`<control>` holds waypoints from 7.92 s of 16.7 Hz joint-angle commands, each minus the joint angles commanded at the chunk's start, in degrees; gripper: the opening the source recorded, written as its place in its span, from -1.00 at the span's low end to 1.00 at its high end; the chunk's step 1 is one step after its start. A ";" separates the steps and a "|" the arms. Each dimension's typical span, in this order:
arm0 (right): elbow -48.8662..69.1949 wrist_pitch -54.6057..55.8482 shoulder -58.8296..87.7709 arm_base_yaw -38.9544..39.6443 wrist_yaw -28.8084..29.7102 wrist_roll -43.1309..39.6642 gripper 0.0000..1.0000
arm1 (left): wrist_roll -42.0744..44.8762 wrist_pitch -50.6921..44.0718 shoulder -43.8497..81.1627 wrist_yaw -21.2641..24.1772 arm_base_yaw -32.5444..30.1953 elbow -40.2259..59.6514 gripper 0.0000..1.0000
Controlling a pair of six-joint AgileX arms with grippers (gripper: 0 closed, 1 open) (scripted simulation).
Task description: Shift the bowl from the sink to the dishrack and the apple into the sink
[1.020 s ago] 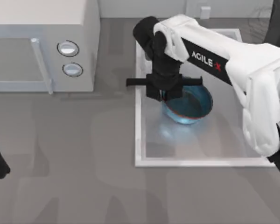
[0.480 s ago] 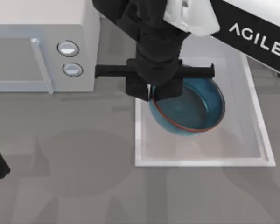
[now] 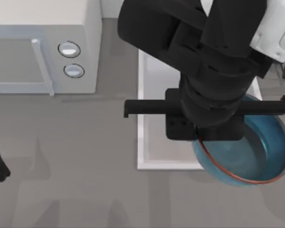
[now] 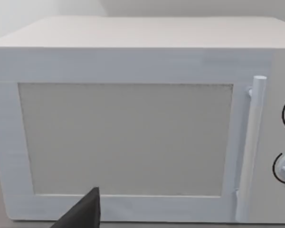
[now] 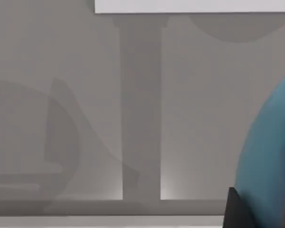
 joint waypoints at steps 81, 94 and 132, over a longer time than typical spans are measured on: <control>-51.27 137.36 2.20 -74.14 -25.71 -56.13 1.00 | 0.00 0.00 0.00 0.00 0.00 0.00 1.00; -69.62 121.94 -31.37 -68.72 -19.87 -55.98 1.00 | 0.00 0.00 0.00 0.00 0.00 0.00 1.00; -107.34 90.20 -100.76 -56.56 -9.82 -57.06 1.00 | 0.00 0.00 0.00 0.00 0.00 0.00 1.00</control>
